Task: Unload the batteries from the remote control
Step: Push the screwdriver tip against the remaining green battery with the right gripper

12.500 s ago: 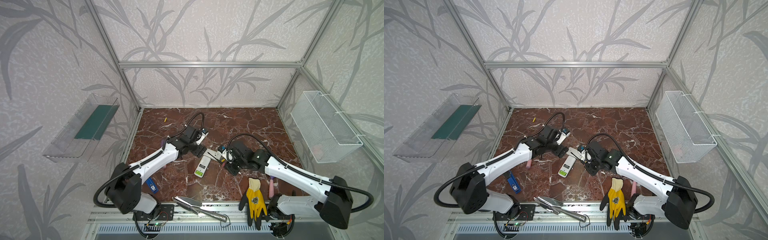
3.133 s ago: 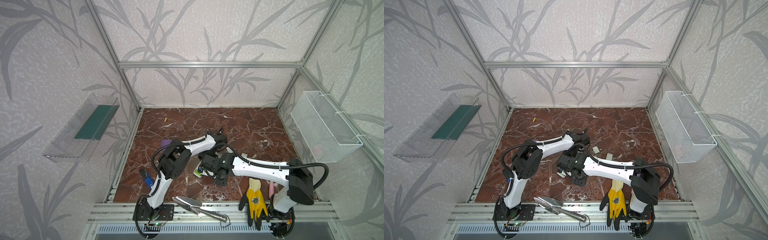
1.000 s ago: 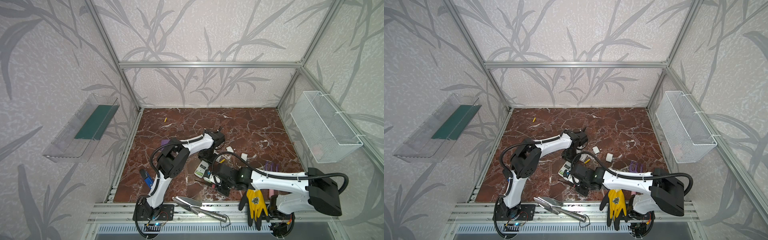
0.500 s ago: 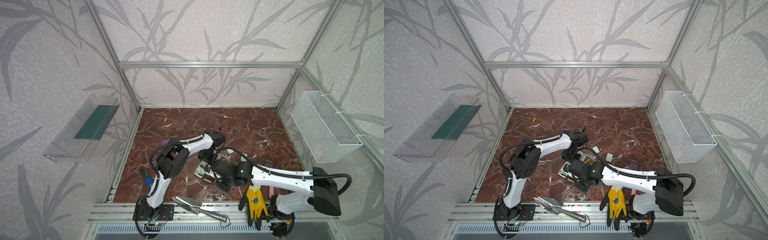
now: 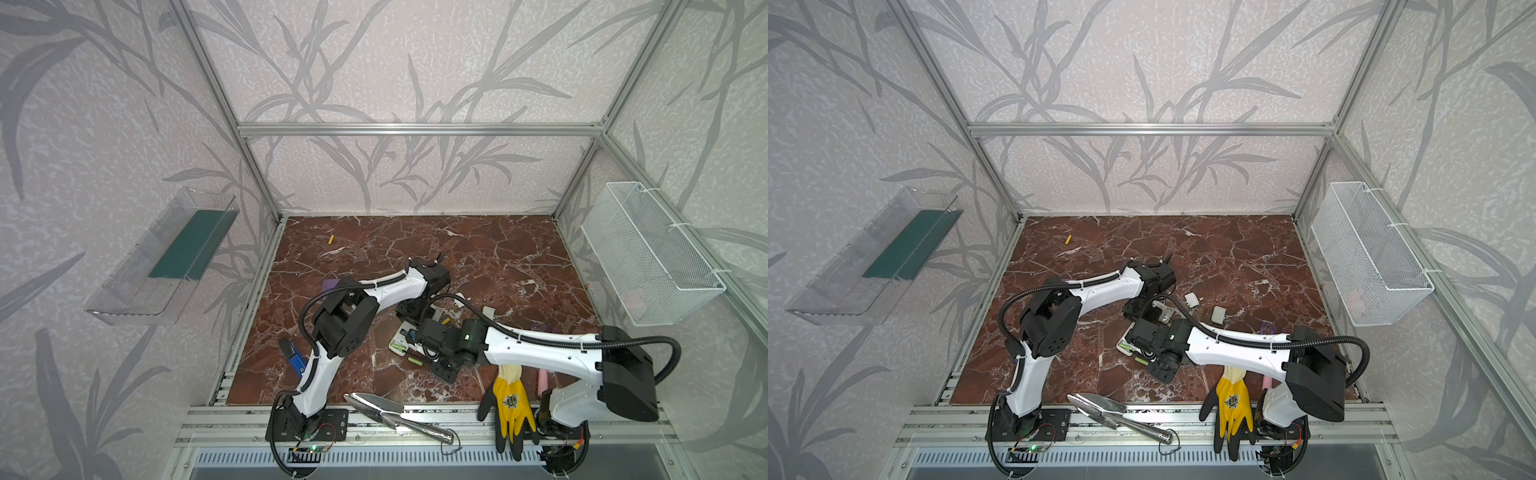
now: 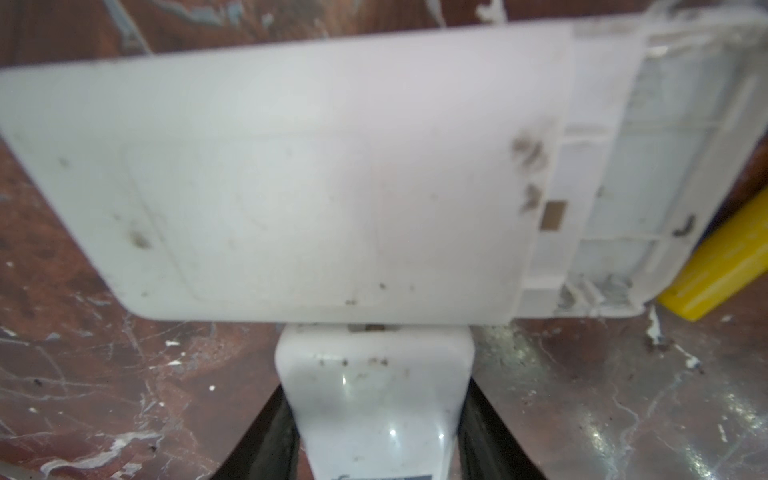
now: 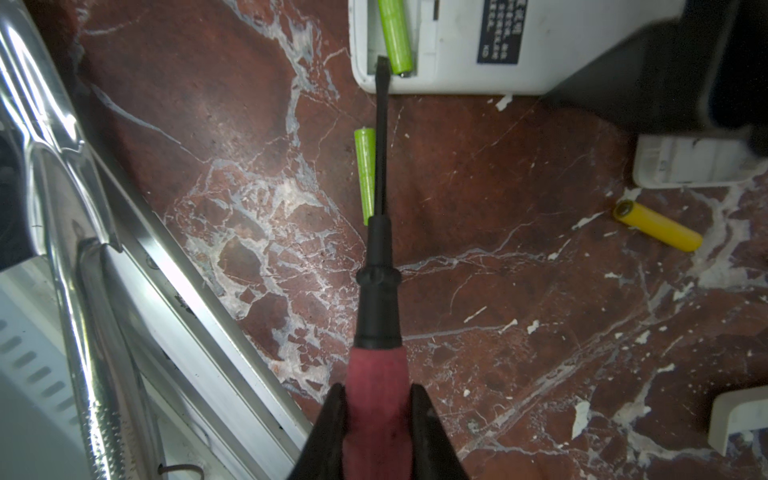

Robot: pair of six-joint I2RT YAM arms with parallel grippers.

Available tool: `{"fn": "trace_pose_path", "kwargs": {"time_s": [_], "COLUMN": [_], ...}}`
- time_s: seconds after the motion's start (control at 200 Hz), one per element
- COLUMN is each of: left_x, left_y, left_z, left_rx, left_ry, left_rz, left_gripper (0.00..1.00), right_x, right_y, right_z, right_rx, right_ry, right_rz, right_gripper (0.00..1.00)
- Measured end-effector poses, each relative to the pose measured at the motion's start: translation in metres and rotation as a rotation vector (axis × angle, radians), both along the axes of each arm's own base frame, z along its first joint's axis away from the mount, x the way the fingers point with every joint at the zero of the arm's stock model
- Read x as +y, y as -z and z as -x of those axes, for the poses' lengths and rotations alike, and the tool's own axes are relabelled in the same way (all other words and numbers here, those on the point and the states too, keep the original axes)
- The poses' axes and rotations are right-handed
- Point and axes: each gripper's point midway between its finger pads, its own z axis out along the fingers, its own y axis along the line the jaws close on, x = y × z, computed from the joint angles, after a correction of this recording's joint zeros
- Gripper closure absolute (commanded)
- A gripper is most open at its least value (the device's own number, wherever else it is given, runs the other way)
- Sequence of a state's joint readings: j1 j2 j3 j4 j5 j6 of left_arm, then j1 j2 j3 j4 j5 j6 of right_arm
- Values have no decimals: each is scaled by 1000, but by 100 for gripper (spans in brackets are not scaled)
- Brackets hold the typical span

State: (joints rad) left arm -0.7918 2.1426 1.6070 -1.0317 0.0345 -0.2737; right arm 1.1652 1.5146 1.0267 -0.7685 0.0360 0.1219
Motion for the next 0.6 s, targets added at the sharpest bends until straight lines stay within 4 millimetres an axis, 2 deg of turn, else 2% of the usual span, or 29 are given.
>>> {"fn": "trace_pose_path", "kwargs": {"time_s": [0.285, 0.6], "left_x": [1, 3], "left_y": [0, 0], "left_z": [-1, -1], "left_rx": [-7, -25], "left_ry": [-13, -34], "left_rz": [-6, -5], "left_gripper": [100, 100], "right_x": [14, 14], "right_y": [-1, 4], "right_z": [-6, -7], "right_rx": [11, 20], "right_ry": [13, 47], "right_rz": [24, 46], "right_gripper": [100, 100]}}
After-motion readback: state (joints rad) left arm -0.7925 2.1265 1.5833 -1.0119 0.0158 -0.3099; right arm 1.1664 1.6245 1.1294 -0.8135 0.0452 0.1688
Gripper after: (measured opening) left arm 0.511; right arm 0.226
